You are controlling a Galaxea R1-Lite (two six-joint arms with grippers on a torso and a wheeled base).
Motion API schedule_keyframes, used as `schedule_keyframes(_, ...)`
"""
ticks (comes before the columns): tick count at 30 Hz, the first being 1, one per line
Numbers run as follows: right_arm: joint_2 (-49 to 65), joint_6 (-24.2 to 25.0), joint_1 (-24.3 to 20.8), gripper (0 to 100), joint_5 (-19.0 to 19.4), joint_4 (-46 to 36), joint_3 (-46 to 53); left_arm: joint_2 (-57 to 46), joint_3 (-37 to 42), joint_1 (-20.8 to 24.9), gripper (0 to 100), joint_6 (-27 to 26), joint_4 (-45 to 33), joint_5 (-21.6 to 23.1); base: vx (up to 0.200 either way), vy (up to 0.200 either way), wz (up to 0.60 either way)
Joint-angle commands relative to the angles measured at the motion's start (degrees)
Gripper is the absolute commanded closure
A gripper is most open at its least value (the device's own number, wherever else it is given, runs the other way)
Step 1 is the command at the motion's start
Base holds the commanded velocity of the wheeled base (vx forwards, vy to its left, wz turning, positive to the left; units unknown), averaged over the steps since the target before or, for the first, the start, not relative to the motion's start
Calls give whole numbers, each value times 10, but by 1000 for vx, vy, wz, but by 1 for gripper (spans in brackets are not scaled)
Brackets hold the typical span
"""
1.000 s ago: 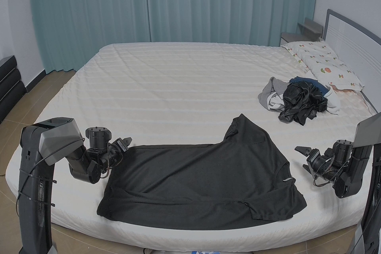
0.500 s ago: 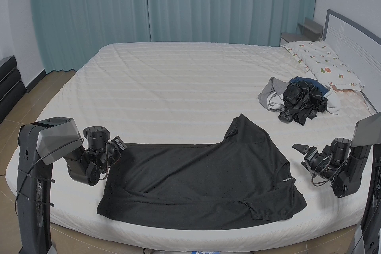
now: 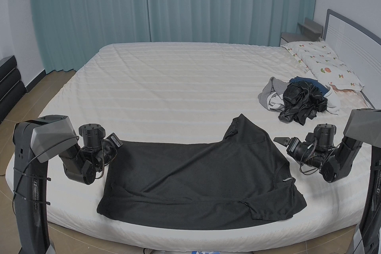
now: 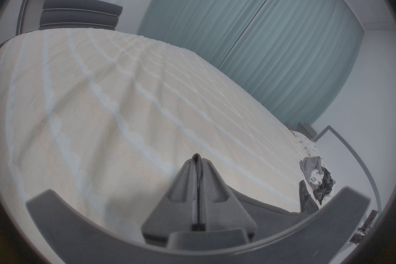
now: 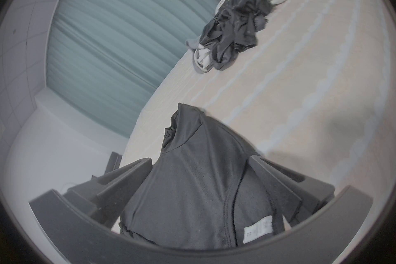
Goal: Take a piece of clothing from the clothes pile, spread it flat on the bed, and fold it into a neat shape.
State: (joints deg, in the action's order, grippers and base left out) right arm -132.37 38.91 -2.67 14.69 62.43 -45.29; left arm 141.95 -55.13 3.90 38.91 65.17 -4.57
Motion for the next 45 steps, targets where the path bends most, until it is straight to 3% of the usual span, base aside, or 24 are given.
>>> schedule_keyframes(1, -83, -102, -25, 0, -30, -165, -212, -8, 9, -3, 100, 27, -4, 12, 0, 0, 0)
schedule_keyframes(3, -112, -129, -28, 0, -34, -183, -258, -8, 11, -2, 100, 27, -4, 15, 0, 0, 0)
schedule_keyframes(11, -185, -131, -38, 0, -34, -257, -393, -6, 12, -6, 100, 28, -3, 15, 0, 0, 0)
schedule_keyframes(22, -209, -131, -35, 0, -34, -287, -440, -6, 11, -6, 100, 27, -3, 15, 0, 0, 0)
schedule_keyframes(23, -209, -130, -35, 100, -34, -285, -440, -6, 10, -6, 100, 27, -3, 16, 0, 0, 0)
schedule_keyframes(35, -156, -102, -15, 100, -26, -260, -382, -7, 4, -10, 100, 27, -6, 16, 0, 0, 0)
schedule_keyframes(45, -141, -80, -3, 100, -19, -127, -315, -10, -6, -28, 100, 28, -5, 17, 0, 0, 0)
